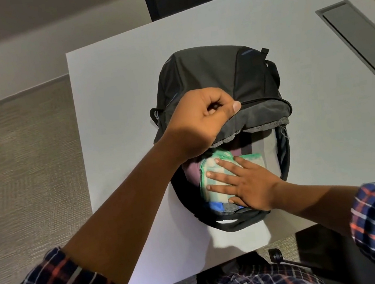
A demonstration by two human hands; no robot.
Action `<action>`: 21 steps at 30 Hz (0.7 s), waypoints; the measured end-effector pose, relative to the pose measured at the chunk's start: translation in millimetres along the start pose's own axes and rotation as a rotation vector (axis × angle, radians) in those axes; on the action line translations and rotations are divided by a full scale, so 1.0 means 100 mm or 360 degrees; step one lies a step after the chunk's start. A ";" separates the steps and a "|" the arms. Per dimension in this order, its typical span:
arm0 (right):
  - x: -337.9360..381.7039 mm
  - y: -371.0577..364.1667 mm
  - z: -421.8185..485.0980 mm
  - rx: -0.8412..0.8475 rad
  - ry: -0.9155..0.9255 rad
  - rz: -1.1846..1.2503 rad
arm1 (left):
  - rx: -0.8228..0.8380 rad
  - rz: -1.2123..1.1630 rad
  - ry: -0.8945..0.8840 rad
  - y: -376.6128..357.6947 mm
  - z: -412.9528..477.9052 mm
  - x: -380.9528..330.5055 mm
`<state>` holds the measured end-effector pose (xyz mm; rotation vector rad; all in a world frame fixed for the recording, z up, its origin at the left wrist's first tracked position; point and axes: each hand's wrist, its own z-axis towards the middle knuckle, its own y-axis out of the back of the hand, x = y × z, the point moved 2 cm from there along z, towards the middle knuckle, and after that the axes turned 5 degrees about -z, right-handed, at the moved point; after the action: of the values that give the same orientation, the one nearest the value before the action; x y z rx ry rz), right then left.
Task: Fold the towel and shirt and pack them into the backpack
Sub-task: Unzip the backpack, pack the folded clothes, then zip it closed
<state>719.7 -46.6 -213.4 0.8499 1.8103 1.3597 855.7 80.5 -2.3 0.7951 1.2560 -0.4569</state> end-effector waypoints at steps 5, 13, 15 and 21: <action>0.04 -0.02 0.02 0.0102 -0.0051 0.0031 | 0.0012 -0.0022 0.0035 -0.02 -0.04 0.02; 0.09 0.22 -0.03 0.0083 -0.0139 0.0098 | 0.0025 0.0156 0.0163 -0.12 -0.20 0.07; 0.14 0.38 -0.12 -0.0009 -0.0266 0.0217 | 0.0105 0.0387 0.0113 -0.17 -0.27 0.15; 0.16 0.68 -0.67 -0.0344 -0.0635 0.0675 | 0.0345 0.0556 0.0045 -0.40 -0.56 0.35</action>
<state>661.0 -51.0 -136.8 1.3275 1.1965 1.4787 800.5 100.0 -52.6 1.1844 1.0751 -0.3002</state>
